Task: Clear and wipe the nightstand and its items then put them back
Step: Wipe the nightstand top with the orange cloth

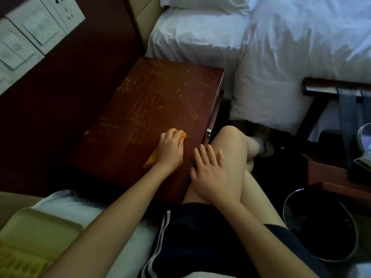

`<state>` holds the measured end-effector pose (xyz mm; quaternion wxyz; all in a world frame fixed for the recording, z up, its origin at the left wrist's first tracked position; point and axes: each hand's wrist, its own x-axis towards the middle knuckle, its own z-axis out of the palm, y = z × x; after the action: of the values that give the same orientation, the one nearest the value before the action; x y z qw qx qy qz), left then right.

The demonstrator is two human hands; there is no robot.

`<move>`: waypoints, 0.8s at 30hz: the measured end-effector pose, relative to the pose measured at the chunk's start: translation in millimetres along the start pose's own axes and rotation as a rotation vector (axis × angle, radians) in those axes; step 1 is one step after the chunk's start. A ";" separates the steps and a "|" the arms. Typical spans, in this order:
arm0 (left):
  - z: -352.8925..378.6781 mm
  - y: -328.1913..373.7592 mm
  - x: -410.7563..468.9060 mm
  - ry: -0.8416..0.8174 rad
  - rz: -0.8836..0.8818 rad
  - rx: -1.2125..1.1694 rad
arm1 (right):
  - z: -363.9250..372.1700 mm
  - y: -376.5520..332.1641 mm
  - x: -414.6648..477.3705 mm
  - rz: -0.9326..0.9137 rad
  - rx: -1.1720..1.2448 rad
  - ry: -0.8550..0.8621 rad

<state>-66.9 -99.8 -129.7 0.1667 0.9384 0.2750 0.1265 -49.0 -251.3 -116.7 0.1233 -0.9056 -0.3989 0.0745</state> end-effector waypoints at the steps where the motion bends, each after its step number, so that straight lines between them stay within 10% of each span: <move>1: 0.7 4.6 0.5 -0.016 0.035 -0.008 | 0.0 0.4 -0.1 0.002 -0.008 0.003; 7: -17.3 -11.8 -32.3 -0.144 0.343 -0.029 | 0.9 4.1 -0.3 0.015 0.006 0.005; 24: 0.8 20.5 3.3 -0.113 0.234 -0.048 | 0.1 5.1 -1.4 0.096 0.096 0.126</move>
<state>-54.2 -114.4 -122.1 0.1887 0.9654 0.1505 0.0986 -46.4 -255.7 -118.1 0.1876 -0.9196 -0.3425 0.0422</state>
